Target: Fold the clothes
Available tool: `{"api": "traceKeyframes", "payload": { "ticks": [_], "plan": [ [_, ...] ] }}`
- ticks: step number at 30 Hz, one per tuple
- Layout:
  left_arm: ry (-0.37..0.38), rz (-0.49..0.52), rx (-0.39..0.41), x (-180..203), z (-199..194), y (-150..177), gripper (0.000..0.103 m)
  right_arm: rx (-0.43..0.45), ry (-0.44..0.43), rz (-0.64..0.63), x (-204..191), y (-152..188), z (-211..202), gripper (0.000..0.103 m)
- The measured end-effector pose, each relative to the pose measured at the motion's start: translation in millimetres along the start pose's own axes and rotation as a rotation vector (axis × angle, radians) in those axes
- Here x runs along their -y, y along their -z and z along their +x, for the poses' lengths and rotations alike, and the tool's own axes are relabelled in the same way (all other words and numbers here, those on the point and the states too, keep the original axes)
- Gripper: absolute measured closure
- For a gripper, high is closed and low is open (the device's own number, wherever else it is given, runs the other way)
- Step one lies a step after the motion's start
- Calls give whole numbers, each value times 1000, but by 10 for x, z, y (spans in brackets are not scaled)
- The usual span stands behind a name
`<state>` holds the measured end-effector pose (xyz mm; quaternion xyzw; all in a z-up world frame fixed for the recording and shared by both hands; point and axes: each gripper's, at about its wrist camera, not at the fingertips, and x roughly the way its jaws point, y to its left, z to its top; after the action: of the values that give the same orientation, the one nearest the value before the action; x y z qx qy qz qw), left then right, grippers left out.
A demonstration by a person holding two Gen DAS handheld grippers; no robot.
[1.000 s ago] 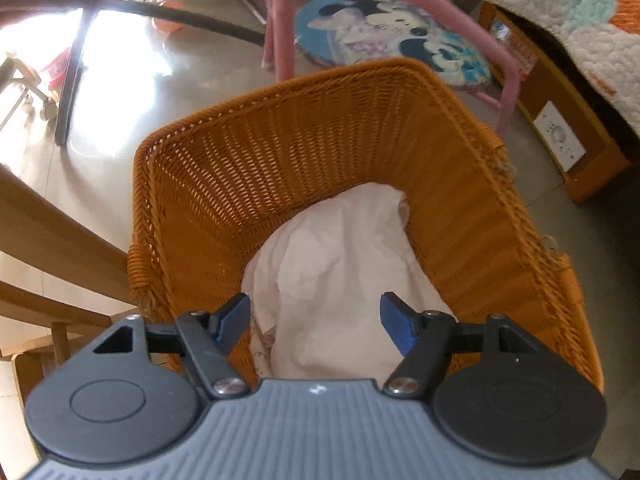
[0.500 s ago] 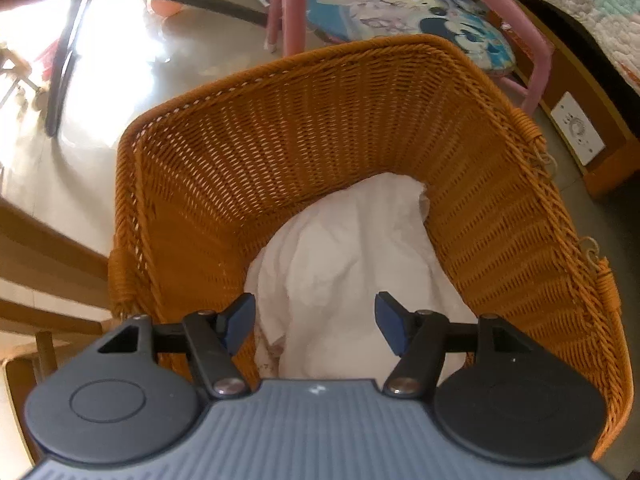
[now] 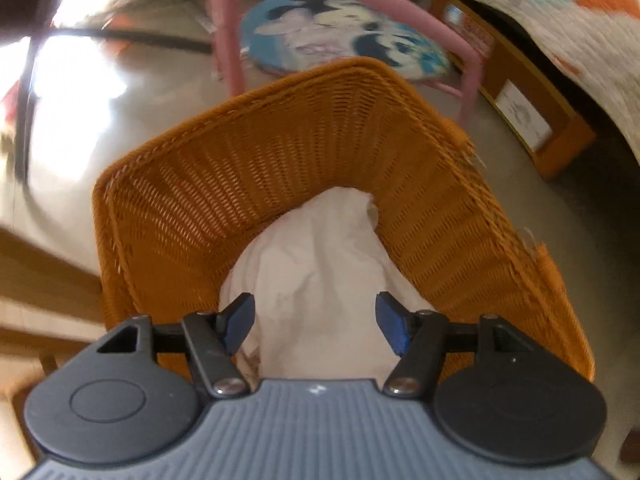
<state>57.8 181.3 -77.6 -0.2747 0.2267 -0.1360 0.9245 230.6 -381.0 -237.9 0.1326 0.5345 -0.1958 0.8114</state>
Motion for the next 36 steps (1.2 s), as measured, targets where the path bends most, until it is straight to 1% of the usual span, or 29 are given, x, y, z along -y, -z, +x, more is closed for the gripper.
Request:
{"api": "traceKeyframes", "payload": {
  "ticks": [2,3,7,11,15,19,22,23,27,31,36],
  "plan": [
    [-22,15,3,35,29,2,1,12,9,-54,-77,5,10,37],
    [-35,29,1,70,47,9,1,24,9,-56,-89,-3,1,36],
    [-129,174,-52,313,39,-83,0,70,15,-82,-91,-13,-85,36],
    [-156,212,-72,362,13,-196,0,90,48,-102,-13,8,-214,36],
    [-263,347,-136,476,126,-247,0,114,69,-94,120,26,-430,36],
    [-317,383,-151,504,116,-343,0,141,71,-101,239,24,-690,36],
    [-396,441,-181,562,165,-367,0,157,62,-95,300,24,-877,36],
    [-413,450,-185,578,171,-378,0,161,58,-98,307,32,-930,36],
    [-442,438,-176,578,132,-460,0,175,61,-120,297,63,-1108,36],
    [-471,419,-169,561,201,-557,0,187,63,-123,302,96,-1215,36],
    [-473,416,-176,578,284,-582,0,188,65,-117,236,87,-1145,36]
  ]
}}
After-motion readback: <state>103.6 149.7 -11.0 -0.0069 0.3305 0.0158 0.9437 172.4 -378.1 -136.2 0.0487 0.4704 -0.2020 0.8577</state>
